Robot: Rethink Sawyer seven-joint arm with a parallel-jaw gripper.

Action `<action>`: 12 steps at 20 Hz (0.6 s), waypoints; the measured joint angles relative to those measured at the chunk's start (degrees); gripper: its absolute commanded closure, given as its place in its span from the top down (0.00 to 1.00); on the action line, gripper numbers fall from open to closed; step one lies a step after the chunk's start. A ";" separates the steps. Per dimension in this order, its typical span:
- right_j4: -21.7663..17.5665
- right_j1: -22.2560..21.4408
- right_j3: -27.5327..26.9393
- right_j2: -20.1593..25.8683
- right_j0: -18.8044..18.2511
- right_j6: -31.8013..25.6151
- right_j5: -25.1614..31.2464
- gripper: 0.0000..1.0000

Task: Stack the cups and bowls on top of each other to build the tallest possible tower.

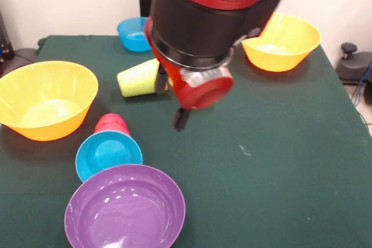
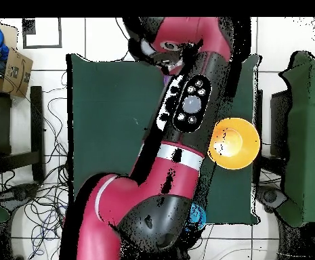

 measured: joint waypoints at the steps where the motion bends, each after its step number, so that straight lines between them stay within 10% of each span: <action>1: 0.00 0.00 0.02 0.33 0.40 0.00 -0.82 1.00; 12: -1.64 -4.07 9.73 4.97 4.48 -0.01 -13.91 1.00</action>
